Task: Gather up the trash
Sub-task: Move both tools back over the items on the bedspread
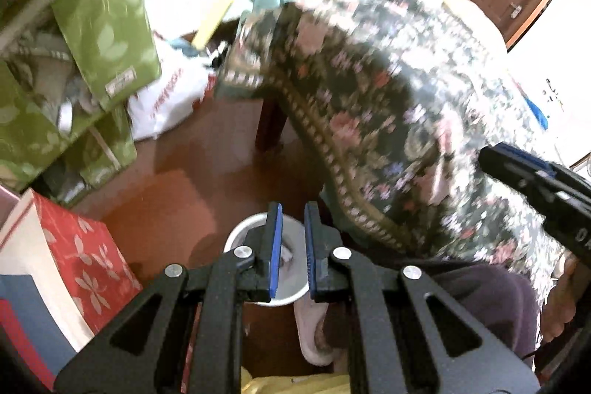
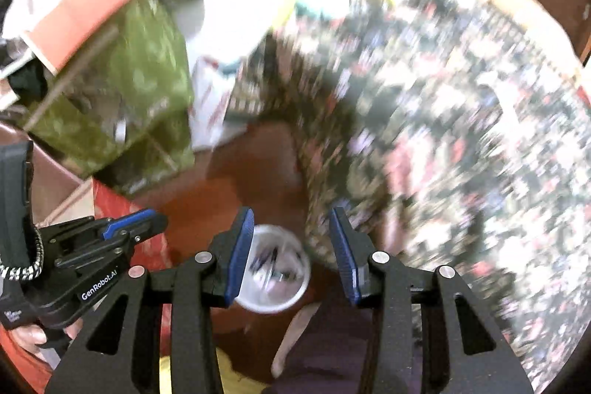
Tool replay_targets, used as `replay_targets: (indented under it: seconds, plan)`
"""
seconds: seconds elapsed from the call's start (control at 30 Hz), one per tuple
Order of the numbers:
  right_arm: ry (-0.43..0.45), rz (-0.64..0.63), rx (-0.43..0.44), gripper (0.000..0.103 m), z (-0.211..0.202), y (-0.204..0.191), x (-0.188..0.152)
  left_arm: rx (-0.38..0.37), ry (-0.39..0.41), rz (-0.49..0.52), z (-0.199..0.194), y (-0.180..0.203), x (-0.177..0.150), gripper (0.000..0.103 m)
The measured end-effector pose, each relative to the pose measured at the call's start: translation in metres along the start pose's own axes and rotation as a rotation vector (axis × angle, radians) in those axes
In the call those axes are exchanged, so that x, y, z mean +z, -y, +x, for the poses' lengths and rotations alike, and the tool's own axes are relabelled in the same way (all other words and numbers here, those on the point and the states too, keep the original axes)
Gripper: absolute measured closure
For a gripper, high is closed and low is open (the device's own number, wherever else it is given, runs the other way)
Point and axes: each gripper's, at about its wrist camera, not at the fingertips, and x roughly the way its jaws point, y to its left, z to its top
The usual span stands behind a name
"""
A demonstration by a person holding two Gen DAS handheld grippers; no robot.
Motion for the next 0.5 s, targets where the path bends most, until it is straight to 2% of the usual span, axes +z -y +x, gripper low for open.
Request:
replay_targets:
  seconds: [0.13, 0.23, 0.37, 0.5]
  plan:
    - [0.176, 0.008, -0.051, 0.064, -0.048, 0.017, 0.007, -0.014, 0.081, 0.025, -0.025, 0.021, 0.014, 0.094]
    - [0.269, 0.033, -0.069, 0.064, -0.075, 0.032, 0.012, -0.027, 0.139, 0.050, -0.040, 0.040, 0.025, 0.094]
    - [0.317, 0.072, -0.081, 0.064, -0.095, 0.056, 0.021, -0.044, 0.202, 0.098, -0.053, 0.067, 0.039, 0.094]
    - [0.347, 0.095, -0.149, 0.061, -0.105, 0.085, 0.026, -0.063, 0.227, 0.154, -0.052, 0.099, 0.054, 0.094]
